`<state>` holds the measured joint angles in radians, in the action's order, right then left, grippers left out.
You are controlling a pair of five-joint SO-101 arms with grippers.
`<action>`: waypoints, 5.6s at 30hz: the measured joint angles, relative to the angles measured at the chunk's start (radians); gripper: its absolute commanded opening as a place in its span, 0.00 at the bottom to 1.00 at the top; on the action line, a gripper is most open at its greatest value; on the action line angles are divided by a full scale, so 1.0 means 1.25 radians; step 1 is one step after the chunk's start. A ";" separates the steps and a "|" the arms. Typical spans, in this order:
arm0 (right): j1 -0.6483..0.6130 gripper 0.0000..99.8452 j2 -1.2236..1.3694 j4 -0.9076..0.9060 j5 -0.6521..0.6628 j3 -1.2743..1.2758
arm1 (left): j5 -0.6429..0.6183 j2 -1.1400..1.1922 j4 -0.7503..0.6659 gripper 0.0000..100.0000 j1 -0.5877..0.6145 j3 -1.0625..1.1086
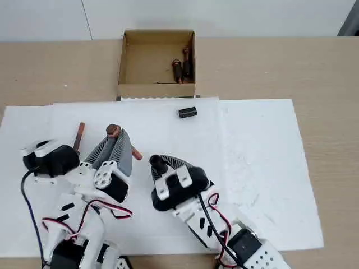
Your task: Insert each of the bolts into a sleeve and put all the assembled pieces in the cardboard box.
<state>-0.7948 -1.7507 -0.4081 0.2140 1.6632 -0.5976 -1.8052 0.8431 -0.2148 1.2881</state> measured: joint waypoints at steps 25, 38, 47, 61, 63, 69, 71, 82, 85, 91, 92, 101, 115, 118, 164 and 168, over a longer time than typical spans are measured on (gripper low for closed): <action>-0.034 0.00 -0.036 -0.014 0.020 0.004 | 0.000 0.000 0.000 0.01 -0.072 0.002; -0.033 0.00 -0.036 -0.015 0.023 0.004 | 0.000 0.000 0.004 0.01 -0.118 0.002; -0.031 0.00 -0.034 -0.015 0.023 0.004 | 0.000 -0.002 0.020 0.01 -0.080 0.002; -0.028 0.00 -0.036 -0.011 0.023 0.004 | 0.006 -0.002 0.028 0.01 -0.123 0.010; -0.028 0.00 -0.036 -0.011 0.025 0.004 | 0.006 -0.002 0.031 0.01 -0.125 0.023; -0.028 0.00 -0.034 -0.012 0.025 0.004 | 0.007 -0.002 0.069 0.01 -0.135 0.028; -0.028 0.00 -0.034 -0.012 0.025 0.004 | 0.025 -0.002 0.095 0.01 -0.149 0.028; -0.032 0.00 -0.036 -0.012 0.027 0.001 | 0.141 -0.004 0.205 0.01 -0.234 0.026; -0.032 0.00 -0.034 -0.012 0.027 0.001 | 0.163 -0.004 0.205 0.01 -0.234 0.026; -0.031 0.00 -0.034 -0.012 0.027 0.001 | 0.198 -0.004 0.206 0.15 -0.217 0.027; -0.029 0.00 -0.034 -0.012 0.027 0.001 | 0.209 -0.004 0.214 0.17 -0.209 0.028; -0.027 0.00 -0.033 -0.012 0.027 0.001 | 0.300 -0.004 0.217 0.17 -0.149 0.045; -0.021 0.00 -0.034 -0.012 0.028 0.004 | 0.361 -0.002 0.221 0.17 -0.088 -0.052; -0.020 0.00 -0.034 -0.012 0.028 0.004 | 0.361 -0.002 0.221 0.17 -0.082 -0.091; 0.293 0.00 0.273 -0.334 -0.203 -0.471 | 0.449 -0.002 0.221 0.01 0.230 0.264; 0.307 0.00 0.493 -0.236 -0.198 -0.598 | 0.449 -0.002 0.221 0.01 0.230 0.264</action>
<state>-0.4112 -1.1339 -0.7027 -0.0330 0.9160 -0.0361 -1.8082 1.1193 0.0721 1.6180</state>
